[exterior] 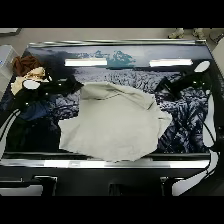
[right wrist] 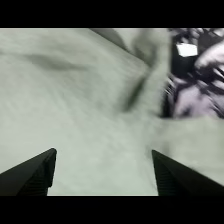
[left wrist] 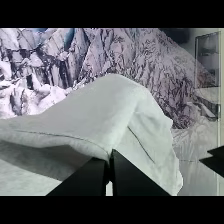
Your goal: Fold the clothes and pants, and hang the long-sleeved shirts on hangers.
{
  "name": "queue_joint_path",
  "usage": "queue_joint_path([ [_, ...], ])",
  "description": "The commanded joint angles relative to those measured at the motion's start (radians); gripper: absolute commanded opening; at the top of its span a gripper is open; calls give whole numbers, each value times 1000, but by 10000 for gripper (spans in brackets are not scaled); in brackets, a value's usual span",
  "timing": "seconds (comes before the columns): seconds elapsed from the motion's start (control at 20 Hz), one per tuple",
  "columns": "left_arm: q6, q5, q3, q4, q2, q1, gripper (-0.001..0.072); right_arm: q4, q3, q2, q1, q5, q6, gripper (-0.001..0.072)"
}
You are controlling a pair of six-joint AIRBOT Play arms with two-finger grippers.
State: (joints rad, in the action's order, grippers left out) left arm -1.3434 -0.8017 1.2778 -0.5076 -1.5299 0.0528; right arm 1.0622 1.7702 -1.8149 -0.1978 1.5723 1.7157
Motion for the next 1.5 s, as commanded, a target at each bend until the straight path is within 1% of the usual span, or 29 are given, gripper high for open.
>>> queue_joint_path([
  [0.0, 8, -134, -1, -6, 2, -83, 24, 281, -140, 92, -39, 219, -61, 674],
  [0.05, 8, -148, -1, -29, 2, -91, 23, 306, -268, 159, -34, 154, -64, 685],
  [0.1, 8, -157, -1, -51, 2, -91, 23, 274, -400, 220, -34, 88, -64, 695],
  [0.2, 8, -163, -1, -71, 2, -85, 24, 161, -694, 336, -34, -27, -82, 705],
  [0.3, 12, -159, -1, -70, 2, -82, 24, 51, -924, 409, -34, -126, -139, 705],
  [0.45, 12, -159, -1, -70, 2, -83, 24, -101, -1068, 429, -34, -229, -191, 698],
  [0.5, 12, -159, -1, -70, 2, -83, 24, -145, -1080, 429, -34, -256, -191, 663],
  [0.55, 12, -159, -1, -70, 3, -83, 24, -176, -1079, 429, -34, -279, -191, 563],
  [0.6, 12, -159, -1, -70, 3, -83, 24, -200, -1077, 429, -34, -298, -190, 447],
  [0.65, 12, -159, -1, -70, 3, -84, 24, -215, -1072, 429, -34, -325, -191, 265],
  [0.7, 12, -161, -1, -70, 3, -85, 24, -208, -1055, 429, -37, -335, -180, 50],
  [0.75, 12, -167, 0, -71, 3, -88, 24, -182, -1010, 429, -50, -353, -171, 42],
  [0.85, 12, -200, 0, -81, 3, -100, 24, -158, -866, 429, -119, -416, -145, 42],
  [0.95, 12, -269, -1, -124, 3, -116, 24, -143, -690, 429, -236, -586, -95, 43],
  [1.0, 12, -329, -1, -151, 3, -121, 24, -137, -632, 429, -291, -674, -63, 43],
  [1.05, 12, -383, -1, -180, 2, -121, 24, -139, -597, 429, -338, -755, -26, 43],
  [1.1, 12, -432, -1, -217, 1, -117, 24, -143, -587, 428, -366, -795, -13, 44],
  [1.2, 11, -467, -6, -260, -8, -97, 24, -122, -587, 407, -377, -773, -32, 44],
  [1.3, 11, -464, -13, -261, -22, -71, 24, -127, -587, 365, -377, -685, -47, 46],
  [1.35, 11, -465, -13, -261, -28, -58, 24, -126, -587, 349, -377, -629, -52, 106],
  [1.4, 11, -465, -13, -261, -34, -48, 24, -126, -587, 342, -377, -568, -74, 287],
  [1.45, 11, -464, -13, -261, -37, -43, 24, -124, -587, 342, -377, -478, -118, 517],
])
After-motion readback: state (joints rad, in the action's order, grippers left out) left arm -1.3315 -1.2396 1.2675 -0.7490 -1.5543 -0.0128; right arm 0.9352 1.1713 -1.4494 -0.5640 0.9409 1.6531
